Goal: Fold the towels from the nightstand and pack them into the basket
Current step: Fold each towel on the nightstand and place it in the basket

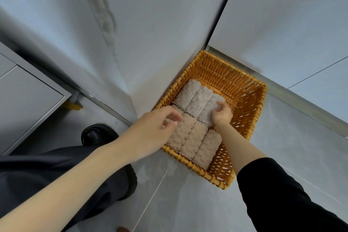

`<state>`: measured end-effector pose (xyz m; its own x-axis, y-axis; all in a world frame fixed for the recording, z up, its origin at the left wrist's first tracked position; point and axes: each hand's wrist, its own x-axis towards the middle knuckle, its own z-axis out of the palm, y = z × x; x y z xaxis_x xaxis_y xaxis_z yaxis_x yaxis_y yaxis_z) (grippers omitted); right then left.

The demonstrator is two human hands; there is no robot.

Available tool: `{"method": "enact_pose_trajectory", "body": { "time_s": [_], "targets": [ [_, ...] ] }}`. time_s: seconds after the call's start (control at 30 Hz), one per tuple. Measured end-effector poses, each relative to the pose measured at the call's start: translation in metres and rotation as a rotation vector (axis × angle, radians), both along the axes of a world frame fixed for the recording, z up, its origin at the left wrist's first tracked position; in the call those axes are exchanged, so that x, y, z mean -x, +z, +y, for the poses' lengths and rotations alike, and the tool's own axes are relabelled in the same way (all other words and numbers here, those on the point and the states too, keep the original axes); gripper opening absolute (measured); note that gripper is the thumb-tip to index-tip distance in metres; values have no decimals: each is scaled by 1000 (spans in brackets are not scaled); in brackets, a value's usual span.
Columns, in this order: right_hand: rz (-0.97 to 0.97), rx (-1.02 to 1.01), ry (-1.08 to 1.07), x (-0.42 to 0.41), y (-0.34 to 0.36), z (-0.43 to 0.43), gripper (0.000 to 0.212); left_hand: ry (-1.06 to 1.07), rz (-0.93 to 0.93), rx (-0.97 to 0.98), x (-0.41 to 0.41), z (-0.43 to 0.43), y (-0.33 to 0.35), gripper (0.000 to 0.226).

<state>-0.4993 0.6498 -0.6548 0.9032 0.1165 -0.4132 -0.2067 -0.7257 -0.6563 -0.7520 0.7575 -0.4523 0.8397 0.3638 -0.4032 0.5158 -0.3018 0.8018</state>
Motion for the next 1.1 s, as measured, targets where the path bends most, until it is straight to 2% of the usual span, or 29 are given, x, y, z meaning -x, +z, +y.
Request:
{"method": "enact_pose_trajectory", "body": {
  "time_s": [0.1,0.2,0.3,0.4,0.5,0.73,1.0,1.1],
  "targets": [
    [246,-155,-64,2,1,0,48,-1,-7,-2,0,-1,2,18],
    [348,-273,-77,1,7,-4,51,2,-17,-7,1,0,4,18],
    [327,-243,-68,4,18,-5,50,14,-30,-4,3,-3,8,17],
    [185,-150,-54,16,39,-1,42,22,-28,0,6,-5,19,17],
    [186,-261,16,43,71,3,32,40,-51,2,11,-8,30,17],
    [253,-388,449,121,159,-16,27,78,-86,-52,38,-10,53,14],
    [213,-356,930,195,268,-17,26,256,-185,-181,99,13,97,12],
    [144,-373,1049,226,303,0,25,315,-245,-207,134,25,119,15]
  ]
}}
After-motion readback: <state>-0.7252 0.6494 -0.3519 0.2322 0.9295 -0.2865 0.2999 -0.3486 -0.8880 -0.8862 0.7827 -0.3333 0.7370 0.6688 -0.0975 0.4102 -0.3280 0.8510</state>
